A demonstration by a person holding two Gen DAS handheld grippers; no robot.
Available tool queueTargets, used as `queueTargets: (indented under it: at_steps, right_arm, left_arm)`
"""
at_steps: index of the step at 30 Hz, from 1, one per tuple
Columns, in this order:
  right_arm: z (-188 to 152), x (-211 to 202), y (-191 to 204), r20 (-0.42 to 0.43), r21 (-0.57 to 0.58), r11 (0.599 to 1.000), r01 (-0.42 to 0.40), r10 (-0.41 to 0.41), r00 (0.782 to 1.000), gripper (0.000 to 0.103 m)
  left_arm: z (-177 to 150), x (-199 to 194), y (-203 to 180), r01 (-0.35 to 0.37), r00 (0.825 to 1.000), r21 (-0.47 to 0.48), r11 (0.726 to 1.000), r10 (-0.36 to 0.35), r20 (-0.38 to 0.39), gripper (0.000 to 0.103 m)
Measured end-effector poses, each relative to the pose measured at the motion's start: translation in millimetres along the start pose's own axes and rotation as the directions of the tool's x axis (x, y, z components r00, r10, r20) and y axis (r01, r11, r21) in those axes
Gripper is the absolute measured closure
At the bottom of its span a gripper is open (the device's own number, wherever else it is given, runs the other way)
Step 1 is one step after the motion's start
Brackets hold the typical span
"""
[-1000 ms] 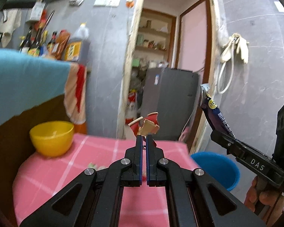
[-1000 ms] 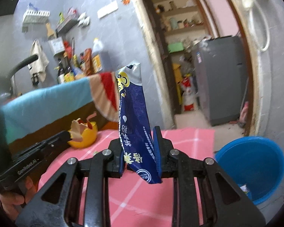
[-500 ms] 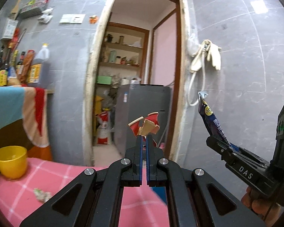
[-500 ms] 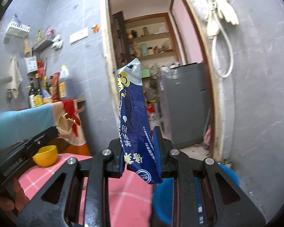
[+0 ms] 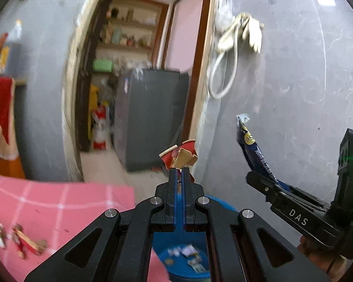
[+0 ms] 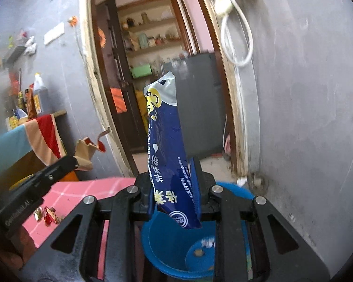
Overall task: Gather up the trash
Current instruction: 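Carry the blue bag and red wrapper over the blue bucket and open both grippers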
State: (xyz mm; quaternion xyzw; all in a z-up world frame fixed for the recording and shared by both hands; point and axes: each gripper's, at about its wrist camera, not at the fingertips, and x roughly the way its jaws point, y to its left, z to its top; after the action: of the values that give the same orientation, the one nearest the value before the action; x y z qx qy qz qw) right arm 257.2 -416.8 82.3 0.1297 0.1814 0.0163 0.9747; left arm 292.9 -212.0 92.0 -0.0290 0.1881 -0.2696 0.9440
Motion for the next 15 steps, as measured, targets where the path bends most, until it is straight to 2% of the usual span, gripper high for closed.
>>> queueTargets:
  at_steps: [4,7,12,15]
  right_arm:
    - [-5,18,-19,-0.091,0.08,0.997,-0.022,0.03,0.995,0.054]
    - [-11,31,-28,-0.152,0.123,0.992,-0.024,0.042,0.987,0.052]
    - [-17,39,-33,-0.197,0.142,0.99,-0.01,0.038,0.98,0.051]
    - [-18,39,-34,-0.201,0.144,0.99,-0.003,0.033,0.979,0.046]
  left_arm:
    - [-4,27,0,0.01,0.995,-0.03,0.999,-0.013,-0.103,0.102]
    - [-10,46,-1,0.041,0.982,-0.052,0.998,-0.05,-0.181,0.102]
    - [-18,65,3,0.058,0.962,-0.103,0.993,-0.083,-0.26,0.101]
    - [-22,66,6,0.049,0.954,-0.122,0.991,-0.083,-0.289,0.1]
